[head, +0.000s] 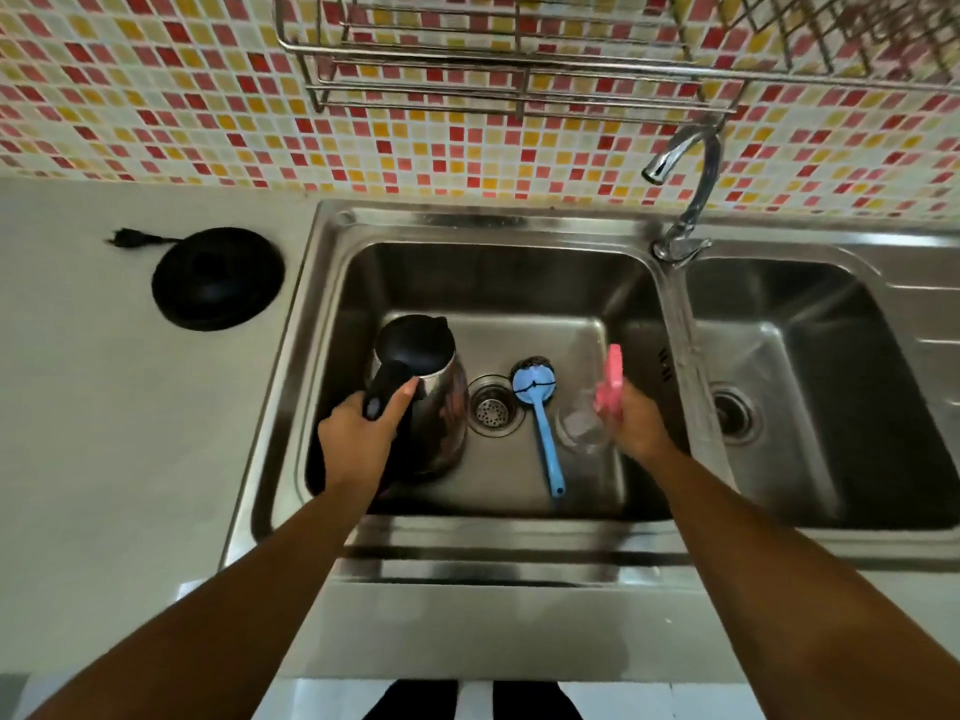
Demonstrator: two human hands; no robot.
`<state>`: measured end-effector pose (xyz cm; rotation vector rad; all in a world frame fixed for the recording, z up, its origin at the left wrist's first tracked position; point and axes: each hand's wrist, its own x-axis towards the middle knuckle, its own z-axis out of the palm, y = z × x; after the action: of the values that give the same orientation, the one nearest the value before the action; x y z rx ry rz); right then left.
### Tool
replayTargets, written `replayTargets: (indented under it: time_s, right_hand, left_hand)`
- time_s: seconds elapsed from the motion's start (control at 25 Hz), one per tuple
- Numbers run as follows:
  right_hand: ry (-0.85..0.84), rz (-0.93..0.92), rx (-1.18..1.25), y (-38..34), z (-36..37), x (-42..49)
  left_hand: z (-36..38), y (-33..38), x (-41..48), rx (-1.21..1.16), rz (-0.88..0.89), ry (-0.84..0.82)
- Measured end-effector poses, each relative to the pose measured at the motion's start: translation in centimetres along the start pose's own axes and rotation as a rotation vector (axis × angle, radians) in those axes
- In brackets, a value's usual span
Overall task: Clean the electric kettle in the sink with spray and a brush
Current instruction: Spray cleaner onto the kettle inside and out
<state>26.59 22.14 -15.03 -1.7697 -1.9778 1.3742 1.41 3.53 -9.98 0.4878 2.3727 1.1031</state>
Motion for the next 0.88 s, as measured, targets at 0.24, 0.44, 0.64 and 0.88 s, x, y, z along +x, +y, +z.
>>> replayTargets:
  time_s: [0.24,0.44,0.64,0.88]
  right_hand:
    - [0.168,-0.356,0.253,-4.9,-4.2,-7.3]
    - [0.074,-0.44,0.383,-9.3,-7.2,-12.2]
    - [-0.171,-0.508,0.258,-11.4,-6.9,-13.7]
    - [0.022,-0.336,0.167,-14.0,-6.2,-14.3]
  left_hand:
    - [-3.6,5.5,0.0,-0.12,0.088,0.038]
    - [-6.1,9.2,0.4,-0.491,0.08,-0.033]
    - [-5.8,11.6,-1.3,-0.531,0.188,-0.08]
    - [-5.3,12.4,-1.7,-0.565,0.259,-0.123]
